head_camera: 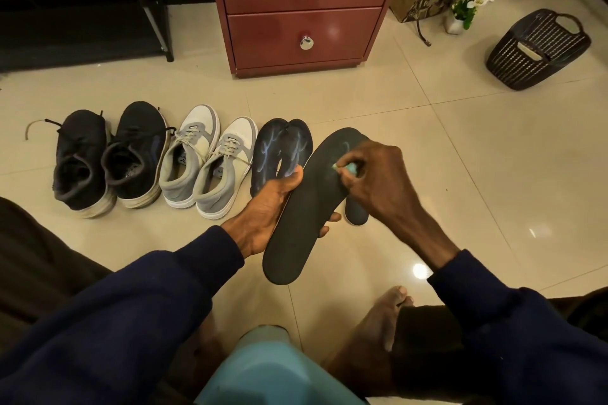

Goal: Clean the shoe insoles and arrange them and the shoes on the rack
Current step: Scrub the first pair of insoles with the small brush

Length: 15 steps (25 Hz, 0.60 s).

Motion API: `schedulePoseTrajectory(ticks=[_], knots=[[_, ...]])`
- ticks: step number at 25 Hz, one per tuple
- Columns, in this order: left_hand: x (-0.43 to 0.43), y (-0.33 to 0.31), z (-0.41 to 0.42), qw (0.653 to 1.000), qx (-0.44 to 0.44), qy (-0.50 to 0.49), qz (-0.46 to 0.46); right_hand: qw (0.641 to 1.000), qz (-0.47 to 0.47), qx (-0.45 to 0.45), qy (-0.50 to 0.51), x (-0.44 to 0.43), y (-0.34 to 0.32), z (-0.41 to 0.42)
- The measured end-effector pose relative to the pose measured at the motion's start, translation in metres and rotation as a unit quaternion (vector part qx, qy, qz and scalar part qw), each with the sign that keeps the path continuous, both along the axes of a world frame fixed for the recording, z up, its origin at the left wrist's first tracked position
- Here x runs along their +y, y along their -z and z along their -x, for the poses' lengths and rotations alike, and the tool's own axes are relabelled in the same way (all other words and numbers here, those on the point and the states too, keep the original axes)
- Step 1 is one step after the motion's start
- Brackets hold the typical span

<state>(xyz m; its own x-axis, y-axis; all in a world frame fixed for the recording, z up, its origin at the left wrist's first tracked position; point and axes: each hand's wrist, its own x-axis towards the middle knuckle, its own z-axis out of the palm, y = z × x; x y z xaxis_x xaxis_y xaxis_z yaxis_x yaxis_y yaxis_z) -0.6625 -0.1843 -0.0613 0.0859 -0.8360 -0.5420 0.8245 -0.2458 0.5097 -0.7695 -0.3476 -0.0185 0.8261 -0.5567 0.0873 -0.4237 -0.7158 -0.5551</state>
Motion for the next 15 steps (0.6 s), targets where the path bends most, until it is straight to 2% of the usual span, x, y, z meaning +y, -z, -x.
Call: schedulePoseTrajectory(ticks=[2,3,4,7,9,12,14,15], knots=[[0.001,0.001,0.000,1.000,-0.004,-0.009,-0.008,0.992,-0.080,0.025,-0.092,0.023,-0.003,0.001],[0.001,0.001,0.000,1.000,-0.008,-0.012,-0.008,0.988,-0.091,0.034,-0.121,0.027,-0.005,0.001],[0.000,0.001,0.000,1.000,-0.008,-0.011,-0.004,0.990,-0.073,0.034,-0.118,0.023,-0.005,-0.001],[-0.002,0.000,-0.001,1.000,0.002,-0.003,0.007,0.999,0.033,0.023,-0.008,-0.005,-0.003,-0.005],[-0.001,0.001,-0.001,1.000,0.002,0.001,0.005,0.999,0.034,0.023,0.028,-0.008,-0.001,-0.002],[0.001,0.003,-0.001,1.000,0.001,-0.007,0.002,0.994,-0.050,0.039,-0.093,0.022,-0.002,0.001],[0.000,0.004,-0.001,1.000,-0.005,-0.017,-0.001,0.983,-0.053,0.058,-0.167,0.032,-0.003,0.002],[-0.001,0.004,-0.001,1.000,0.000,-0.012,0.007,0.986,-0.031,0.051,-0.154,0.026,-0.003,0.000]])
